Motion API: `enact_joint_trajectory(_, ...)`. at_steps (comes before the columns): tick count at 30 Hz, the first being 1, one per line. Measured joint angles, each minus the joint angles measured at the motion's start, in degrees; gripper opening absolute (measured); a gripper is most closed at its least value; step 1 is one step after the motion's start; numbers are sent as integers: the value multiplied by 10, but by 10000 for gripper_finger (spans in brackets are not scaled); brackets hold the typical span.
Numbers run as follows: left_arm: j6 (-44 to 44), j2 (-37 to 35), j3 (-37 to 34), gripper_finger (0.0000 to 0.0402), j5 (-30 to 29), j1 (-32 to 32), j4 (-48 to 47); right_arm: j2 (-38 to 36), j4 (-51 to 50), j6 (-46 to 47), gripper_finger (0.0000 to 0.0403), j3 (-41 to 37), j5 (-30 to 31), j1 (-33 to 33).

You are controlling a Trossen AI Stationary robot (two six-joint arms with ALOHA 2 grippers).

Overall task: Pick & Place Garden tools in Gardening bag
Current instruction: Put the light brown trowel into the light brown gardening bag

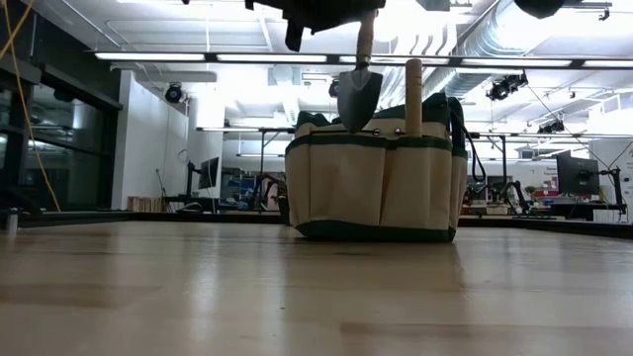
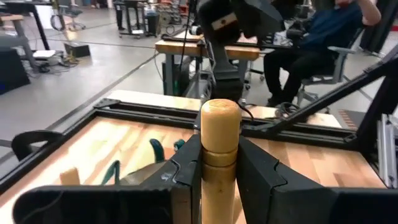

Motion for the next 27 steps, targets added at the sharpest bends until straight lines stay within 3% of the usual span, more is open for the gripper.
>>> enact_joint_trajectory(10,12,9,0,67,-17,0,-13,-42,-1,-8,174,-17,22,27)
enact_joint_trajectory(27,-17,48,-1,67,-40,0,-12,-42,-5,-13,174,-18,22,26)
